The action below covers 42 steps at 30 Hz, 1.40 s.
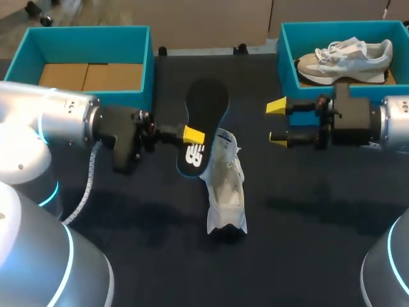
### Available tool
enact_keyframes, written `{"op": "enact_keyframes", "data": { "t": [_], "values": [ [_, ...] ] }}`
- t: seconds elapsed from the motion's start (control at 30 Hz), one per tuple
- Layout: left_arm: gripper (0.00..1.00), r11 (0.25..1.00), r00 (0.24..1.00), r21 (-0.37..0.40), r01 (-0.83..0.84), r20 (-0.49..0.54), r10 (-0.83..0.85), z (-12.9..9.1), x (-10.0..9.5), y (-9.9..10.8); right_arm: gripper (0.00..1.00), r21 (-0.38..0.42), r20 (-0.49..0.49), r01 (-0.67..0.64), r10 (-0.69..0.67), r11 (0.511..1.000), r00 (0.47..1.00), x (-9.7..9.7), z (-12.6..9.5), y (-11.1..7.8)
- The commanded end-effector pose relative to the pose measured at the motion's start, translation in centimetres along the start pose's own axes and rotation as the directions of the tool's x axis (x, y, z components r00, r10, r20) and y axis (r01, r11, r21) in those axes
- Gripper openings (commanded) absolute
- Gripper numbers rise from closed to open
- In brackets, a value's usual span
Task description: Take the shoe out of the shoebox, open the shoe tongue, remove and reinsert the insole, then place the shoe into the shoebox
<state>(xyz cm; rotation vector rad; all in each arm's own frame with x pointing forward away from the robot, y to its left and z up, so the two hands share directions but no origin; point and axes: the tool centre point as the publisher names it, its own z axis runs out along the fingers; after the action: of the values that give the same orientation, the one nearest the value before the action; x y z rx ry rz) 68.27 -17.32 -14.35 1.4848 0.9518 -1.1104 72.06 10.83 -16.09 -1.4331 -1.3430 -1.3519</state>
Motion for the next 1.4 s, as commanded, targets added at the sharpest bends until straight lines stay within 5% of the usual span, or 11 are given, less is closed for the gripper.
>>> {"op": "enact_keyframes", "data": {
  "t": [0.03, 0.43, 0.47, 0.57, 1.4],
  "values": [
    [0.0, 1.0, 1.0, -0.028, -0.004, -0.002, 0.004, 0.9, 0.5, -0.3, 1.0, 0.031, -0.013, 0.002, -0.001, 1.0, 1.0, -0.3, 1.6, 1.2],
    [0.0, 0.999, 1.0, -0.042, -0.013, -0.007, 0.012, 3.7, 2.6, 0.1, 1.0, 0.106, -0.029, -0.01, 0.013, 0.994, 0.999, -0.1, 3.7, 1.5],
    [0.0, 0.999, 1.0, -0.042, -0.011, -0.003, 0.011, 4.0, 2.7, 0.2, 0.74, 0.117, -0.029, -0.013, 0.017, 0.993, 0.999, -0.1, 4.0, 1.5],
    [0.0, 0.999, 1.0, -0.037, -0.012, 0.0, 0.012, 4.6, 2.8, 0.3, 0.55, 0.126, -0.032, -0.014, 0.018, 0.992, 0.999, -0.1, 4.3, 1.5],
    [0.0, 0.998, 1.0, -0.058, -0.025, -0.01, 0.025, 7.2, 3.0, 1.0, 0.31, 0.134, -0.052, -0.019, 0.026, 0.991, 0.998, -0.3, 5.0, 0.7]
  ]
}}
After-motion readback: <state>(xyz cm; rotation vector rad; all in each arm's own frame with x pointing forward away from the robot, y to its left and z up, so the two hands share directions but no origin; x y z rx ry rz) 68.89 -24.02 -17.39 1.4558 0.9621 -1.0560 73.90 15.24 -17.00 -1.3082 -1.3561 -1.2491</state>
